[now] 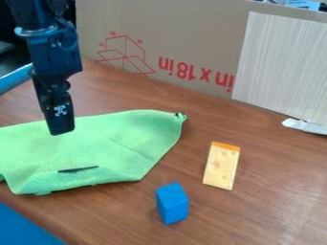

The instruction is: Fold the cloth from bottom left to top right

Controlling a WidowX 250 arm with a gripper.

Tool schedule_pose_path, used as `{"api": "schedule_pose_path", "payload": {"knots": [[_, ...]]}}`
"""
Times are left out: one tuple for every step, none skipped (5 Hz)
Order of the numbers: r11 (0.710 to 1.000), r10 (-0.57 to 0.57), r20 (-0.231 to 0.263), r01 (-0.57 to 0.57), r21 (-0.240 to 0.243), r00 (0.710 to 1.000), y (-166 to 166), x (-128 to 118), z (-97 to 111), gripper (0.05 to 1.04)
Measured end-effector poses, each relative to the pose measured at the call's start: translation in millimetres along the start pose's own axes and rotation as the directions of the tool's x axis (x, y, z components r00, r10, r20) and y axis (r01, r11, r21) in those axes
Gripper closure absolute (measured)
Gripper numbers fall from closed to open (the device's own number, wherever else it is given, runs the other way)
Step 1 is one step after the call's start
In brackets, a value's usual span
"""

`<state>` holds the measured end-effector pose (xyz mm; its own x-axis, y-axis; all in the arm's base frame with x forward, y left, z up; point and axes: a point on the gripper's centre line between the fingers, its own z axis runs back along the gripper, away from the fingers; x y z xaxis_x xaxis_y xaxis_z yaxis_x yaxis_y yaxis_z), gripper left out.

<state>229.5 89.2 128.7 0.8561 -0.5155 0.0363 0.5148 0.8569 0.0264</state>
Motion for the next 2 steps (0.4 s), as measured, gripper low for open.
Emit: {"api": "schedule_pose_path", "payload": {"knots": [[1.0, 0.004, -0.009, -0.004, -0.02, 1.0, -2, -1, -6, 0.082], [0.99, 0.138, 0.016, -0.138, -0.022, 0.99, 16, -26, -9, 0.082]]}}
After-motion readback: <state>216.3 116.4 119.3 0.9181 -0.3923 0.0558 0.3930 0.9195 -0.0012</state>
